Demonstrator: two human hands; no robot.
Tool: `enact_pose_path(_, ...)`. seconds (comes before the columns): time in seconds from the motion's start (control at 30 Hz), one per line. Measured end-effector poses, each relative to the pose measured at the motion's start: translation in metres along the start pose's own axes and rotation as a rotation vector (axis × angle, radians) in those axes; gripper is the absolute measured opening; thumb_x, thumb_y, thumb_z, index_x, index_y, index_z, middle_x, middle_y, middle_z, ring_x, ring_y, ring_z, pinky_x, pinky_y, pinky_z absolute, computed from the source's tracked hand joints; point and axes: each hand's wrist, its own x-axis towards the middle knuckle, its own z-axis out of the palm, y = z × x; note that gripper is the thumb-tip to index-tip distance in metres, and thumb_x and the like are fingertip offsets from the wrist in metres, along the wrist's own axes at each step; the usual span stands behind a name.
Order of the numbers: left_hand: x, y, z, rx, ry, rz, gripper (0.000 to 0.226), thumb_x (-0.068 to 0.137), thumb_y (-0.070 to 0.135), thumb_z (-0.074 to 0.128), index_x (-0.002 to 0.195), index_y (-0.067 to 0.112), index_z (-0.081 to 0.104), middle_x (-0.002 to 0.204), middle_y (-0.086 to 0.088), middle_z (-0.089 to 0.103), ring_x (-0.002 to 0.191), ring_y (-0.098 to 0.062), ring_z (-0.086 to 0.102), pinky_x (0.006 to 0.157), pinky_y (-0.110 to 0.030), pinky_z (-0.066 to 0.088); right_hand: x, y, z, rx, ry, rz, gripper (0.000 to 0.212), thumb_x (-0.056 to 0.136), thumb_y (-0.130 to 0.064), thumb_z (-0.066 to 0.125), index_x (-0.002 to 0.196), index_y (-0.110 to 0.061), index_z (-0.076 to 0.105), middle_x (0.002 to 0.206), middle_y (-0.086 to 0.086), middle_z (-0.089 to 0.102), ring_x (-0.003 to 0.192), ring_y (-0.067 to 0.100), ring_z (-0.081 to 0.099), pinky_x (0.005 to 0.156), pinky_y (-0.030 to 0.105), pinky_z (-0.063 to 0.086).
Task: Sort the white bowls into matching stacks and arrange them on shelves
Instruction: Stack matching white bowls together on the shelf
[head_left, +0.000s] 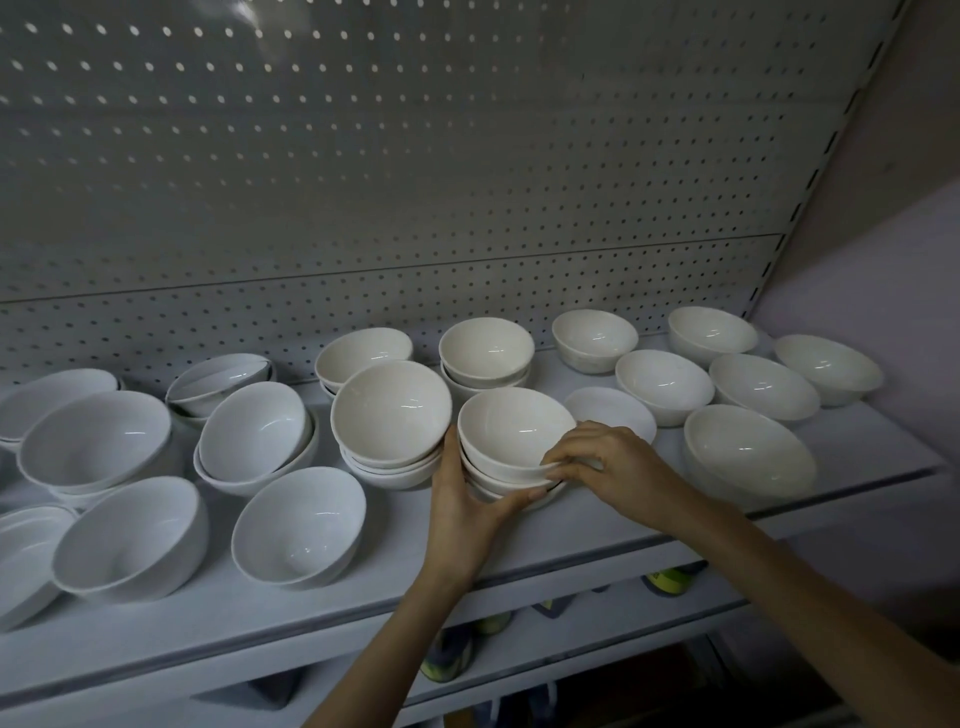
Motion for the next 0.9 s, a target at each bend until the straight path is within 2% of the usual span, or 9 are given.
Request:
enact_pose_path(0.17,0.0,-0.004,-0.001,0.011,-0.004,-0.017,0.101,0.053,0.048,0.084,0.139,0.032,0.033,0.14,0.02,0.044,0.128,0.003,0.042,0.11,-0.033,0.037,0.0,-0.005,0.0,-0.049,0.017,0.013,0.02,0.081,-0.023,0.059,0.086,-0.009,0.073,0.085,-0.002,0.071,0.086,0.008,0.056,0.077,0.041,0.051)
enact_pose_path(0.3,-0.003,0.003,-0.001,0.025,-0.027,-0.004,0.099,0.057,0.05,0.08,0.14,0.029,0.03,0.142,0.017,0.042,0.127,0.008,0.04,0.105,-0.013,0.034,-0.003,-0.004,0.002,-0.071,0.015,0.016,0.015,0.084,-0.022,0.062,0.088,-0.012,0.072,0.086,-0.004,0.07,0.087,0.006,0.055,0.077,0.04,0.05)
enact_pose_path(0.4,-0.01,0.005,-0.01,0.078,-0.141,0.001,0.098,0.067,0.039,0.08,0.146,0.025,0.023,0.148,0.017,0.033,0.134,0.004,0.033,0.11,-0.021,0.03,-0.004,-0.003,0.001,-0.055,0.0,0.031,0.01,0.085,-0.022,0.067,0.091,-0.016,0.071,0.089,-0.007,0.069,0.089,0.006,0.056,0.08,0.037,0.049)
enact_pose_path(0.47,-0.016,0.014,-0.024,0.167,-0.272,-0.039,0.088,0.077,0.028,0.076,0.144,0.032,0.019,0.147,0.021,0.028,0.132,0.004,0.031,0.11,-0.023,0.029,-0.005,-0.001,0.002,-0.045,-0.009,0.041,0.015,0.082,-0.026,0.07,0.096,-0.021,0.071,0.094,-0.011,0.067,0.093,0.004,0.056,0.084,0.033,0.049)
enact_pose_path(0.57,-0.019,0.033,-0.052,0.281,-0.352,-0.1,0.052,0.086,0.022,0.066,0.126,0.039,0.037,0.13,0.018,0.046,0.111,0.004,0.05,0.096,-0.016,0.041,-0.006,-0.002,0.003,-0.006,0.004,0.069,0.031,0.077,-0.03,0.074,0.106,-0.032,0.064,0.107,-0.017,0.06,0.105,0.0,0.051,0.094,0.025,0.045)
enact_pose_path(0.63,-0.014,0.047,-0.072,0.346,-0.258,-0.012,0.027,0.089,0.019,0.063,0.108,0.035,0.054,0.114,0.018,0.061,0.093,0.006,0.061,0.082,-0.01,0.048,-0.005,-0.007,0.003,0.022,0.03,0.101,0.039,0.076,-0.035,0.072,0.112,-0.039,0.055,0.117,-0.023,0.051,0.116,-0.002,0.044,0.101,0.02,0.037)
enact_pose_path(0.7,-0.005,0.056,-0.09,0.379,-0.097,0.063,0.018,0.09,0.017,0.06,0.103,0.03,0.06,0.104,0.013,0.065,0.086,0.0,0.064,0.072,-0.006,0.046,-0.003,-0.011,0.003,0.059,0.055,0.15,0.05,0.073,-0.044,0.067,0.118,-0.041,0.046,0.126,-0.023,0.042,0.124,-0.001,0.037,0.105,0.018,0.029)
enact_pose_path(0.8,0.018,0.057,-0.115,0.523,0.165,0.132,0.027,0.091,0.012,0.059,0.118,0.014,0.059,0.116,-0.006,0.063,0.1,-0.023,0.062,0.085,-0.024,0.048,0.0,-0.015,0.004,0.124,0.035,0.231,0.071,0.071,-0.043,0.069,0.128,-0.04,0.026,0.134,-0.021,0.026,0.127,-0.003,0.024,0.098,-0.001,0.016)
enact_pose_path(0.9,0.047,0.049,-0.131,0.676,0.185,-0.021,0.039,0.091,0.012,0.059,0.128,0.001,0.051,0.125,-0.019,0.059,0.113,-0.035,0.055,0.091,-0.037,0.041,0.003,-0.015,0.006,0.188,-0.027,0.302,0.081,0.076,-0.027,0.074,0.131,-0.034,0.016,0.13,-0.018,0.023,0.122,-0.003,0.022,0.087,-0.008,0.018)
